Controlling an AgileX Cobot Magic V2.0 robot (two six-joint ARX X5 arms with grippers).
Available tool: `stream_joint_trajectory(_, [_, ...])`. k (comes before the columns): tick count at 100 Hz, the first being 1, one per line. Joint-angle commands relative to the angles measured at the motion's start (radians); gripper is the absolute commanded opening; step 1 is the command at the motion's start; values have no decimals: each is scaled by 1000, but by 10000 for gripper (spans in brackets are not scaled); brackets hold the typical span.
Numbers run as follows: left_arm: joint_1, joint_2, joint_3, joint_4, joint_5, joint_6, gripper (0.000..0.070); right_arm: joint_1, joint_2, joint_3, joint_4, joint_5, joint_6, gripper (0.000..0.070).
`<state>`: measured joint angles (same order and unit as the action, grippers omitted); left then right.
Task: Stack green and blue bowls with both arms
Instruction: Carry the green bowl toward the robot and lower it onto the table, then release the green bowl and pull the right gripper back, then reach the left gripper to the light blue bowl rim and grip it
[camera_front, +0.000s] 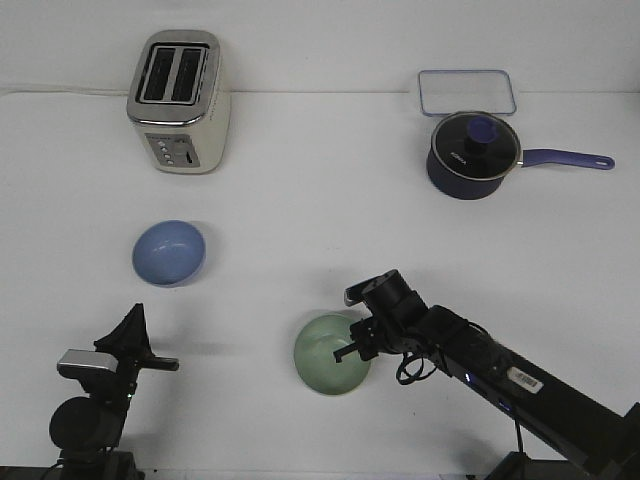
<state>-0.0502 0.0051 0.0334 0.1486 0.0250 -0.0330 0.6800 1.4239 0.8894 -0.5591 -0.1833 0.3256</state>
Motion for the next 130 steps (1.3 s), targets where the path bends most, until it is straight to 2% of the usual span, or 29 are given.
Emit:
stream_joint_trajectory(1, [0, -2, -19, 10, -1, -6, 14, 10, 24, 11, 9, 1, -19, 0])
stream_joint_trajectory(6, [-1, -2, -19, 11, -1, -6, 14, 10, 25, 11, 10, 1, -20, 7])
stream_joint_trajectory(11, [0, -2, -19, 11, -1, -7, 14, 10, 25, 11, 15, 1, -20, 50])
stream_joint_trajectory(23, [0, -2, -17, 11, -1, -39, 14, 9, 19, 14, 32, -1, -19, 284])
stream_joint_trajectory(29, [0, -2, -11, 11, -1, -93, 13, 2, -2, 19, 39, -2, -20, 341])
stream_joint_trajectory(45, [0, -2, 11, 10, -2, -273, 12, -16, -117, 40, 62, 0, -55, 343])
stream_joint_trajectory(61, [0, 2, 65, -57, -4, -386, 12, -57, -290, 41, 104, 21, -97, 342])
stream_joint_trajectory(76, [0, 47, 158, -157, -38, -406, 13, -70, -454, 19, 112, 154, -142, 342])
stream_joint_trajectory(94, [6, 237, 320, -258, -124, -407, 13, -71, -658, -148, 227, 258, -150, 341])
stream_joint_trajectory(104, [21, 403, 422, -293, -124, -405, 13, -71, -762, -269, 285, 290, -141, 341])
stream_joint_trajectory(115, [39, 600, 544, -330, -117, -383, 18, -71, -845, -361, 286, 293, -103, 341])
stream_joint_trajectory(118, [43, 654, 576, -336, -113, -371, 35, -71, -860, -377, 278, 293, -93, 341])
stream_joint_trajectory(121, [48, 704, 608, -343, -105, -362, 83, -71, -872, -389, 271, 293, -85, 341])
stream_joint_trajectory(130, [61, 843, 698, -366, -95, -360, 361, -71, -900, -413, 261, 289, -79, 341])
